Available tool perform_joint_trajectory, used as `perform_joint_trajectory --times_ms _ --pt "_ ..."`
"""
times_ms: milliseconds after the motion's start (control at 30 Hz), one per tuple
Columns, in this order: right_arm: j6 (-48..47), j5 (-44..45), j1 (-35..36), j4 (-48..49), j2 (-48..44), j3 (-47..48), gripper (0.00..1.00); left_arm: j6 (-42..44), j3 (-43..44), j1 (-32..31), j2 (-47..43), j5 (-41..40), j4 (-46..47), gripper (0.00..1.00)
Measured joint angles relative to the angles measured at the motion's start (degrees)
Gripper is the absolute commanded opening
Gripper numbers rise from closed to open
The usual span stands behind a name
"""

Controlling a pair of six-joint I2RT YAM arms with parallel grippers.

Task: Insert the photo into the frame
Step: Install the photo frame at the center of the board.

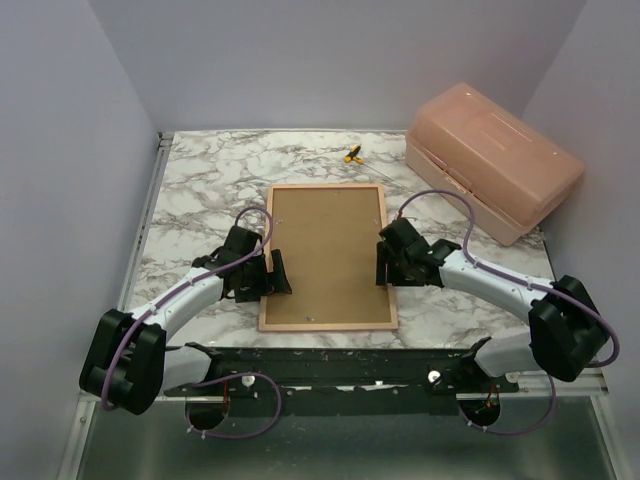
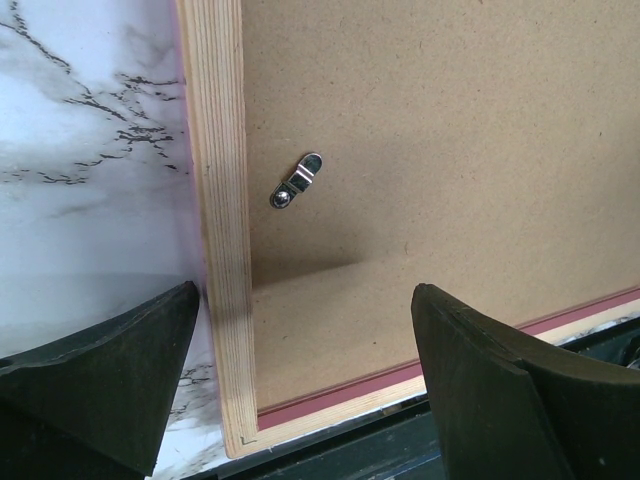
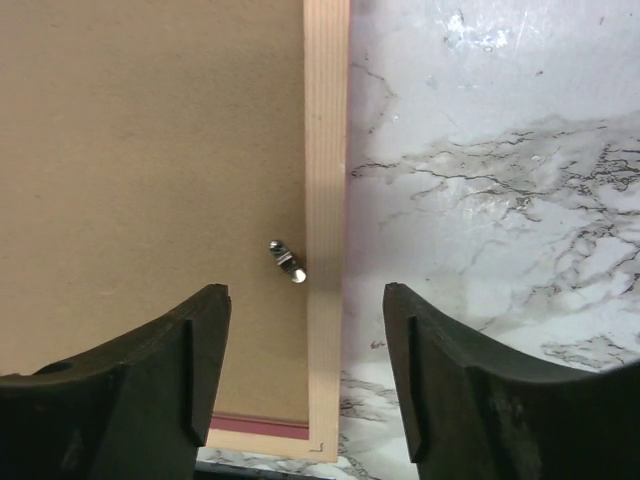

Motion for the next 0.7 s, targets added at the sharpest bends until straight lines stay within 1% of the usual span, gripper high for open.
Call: perform_joint_trajectory --times_ms 67,167,367,500,567,700 --pt "0.15 -0.39 -0.31 -0.09 -1.53 0.33 0.77 0.0 0.0 0.0 0.0 0.0 -0.02 0.9" --pt "0.22 -1.22 -0.79 0.0 -2.1 0.81 0.78 0.11 0.11 0.0 0.04 0.0 -0.13 0.9" --pt "0.39 -2.67 -2.54 0.07 0.2 0.79 0.78 0.15 0.68 0.0 0.46 -0.33 -0.94 0.9" --pt "0.44 -2.93 -2.84 0.0 1.55 0.79 0.78 0.11 0.81 -0.04 -0.94 -2.75 -3.08 0.9" --pt "0.44 -2.99 -2.89 0.02 1.79 0.79 0.77 0.04 0.98 -0.04 -2.99 -5.01 -4.74 0.9" --pt "0.55 -3.04 -2.99 0.02 2.69 0.79 0.75 -0.07 1.57 -0.04 -4.87 -7.17 -5.51 0.88"
